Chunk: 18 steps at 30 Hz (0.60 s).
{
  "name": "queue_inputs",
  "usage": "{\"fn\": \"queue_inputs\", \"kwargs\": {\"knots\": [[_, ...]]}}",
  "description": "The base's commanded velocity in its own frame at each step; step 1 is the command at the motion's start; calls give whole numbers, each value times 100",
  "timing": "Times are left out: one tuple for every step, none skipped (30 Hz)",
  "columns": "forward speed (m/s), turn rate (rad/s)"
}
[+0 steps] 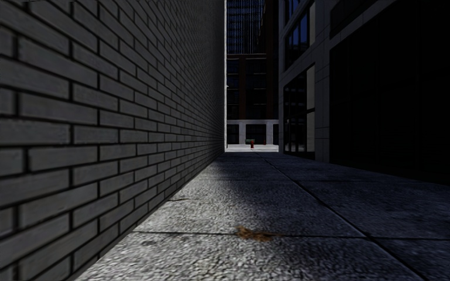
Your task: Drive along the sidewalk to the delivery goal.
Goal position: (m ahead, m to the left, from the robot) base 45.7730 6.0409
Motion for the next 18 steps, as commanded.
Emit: {"fn": "queue_inputs", "kwargs": {"knots": [[99, -113], [99, -1], [99, 0], [99, 0], [99, 0], [99, 0], [99, 0], [99, 0], [99, 0], [99, 0], [99, 0], [99, 0], [99, 0], [99, 0], [98, 0], [98, 0], [91, 0], [88, 0]]}}
